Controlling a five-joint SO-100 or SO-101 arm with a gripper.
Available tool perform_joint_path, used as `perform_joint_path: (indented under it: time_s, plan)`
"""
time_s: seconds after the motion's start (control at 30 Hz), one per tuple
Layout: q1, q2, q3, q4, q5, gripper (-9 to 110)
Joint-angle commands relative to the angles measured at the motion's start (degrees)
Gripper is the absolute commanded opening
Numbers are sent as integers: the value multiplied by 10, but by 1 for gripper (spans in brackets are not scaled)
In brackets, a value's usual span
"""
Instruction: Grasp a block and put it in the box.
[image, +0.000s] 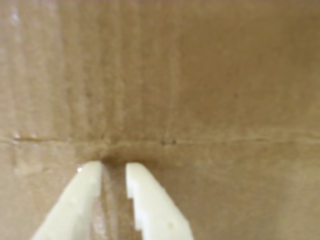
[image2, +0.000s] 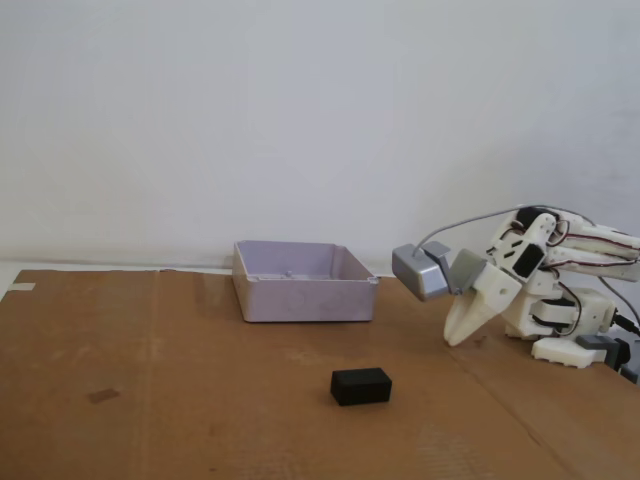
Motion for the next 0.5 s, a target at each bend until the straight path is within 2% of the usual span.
perform_joint_path:
  time_s: [0.0, 0.2, 0.47]
  plan:
    - [3, -6, -75, -24, -1, 5]
    - [3, -6, -100, -29, 4, 5]
    - [6, -7, -100, -161, 4, 5]
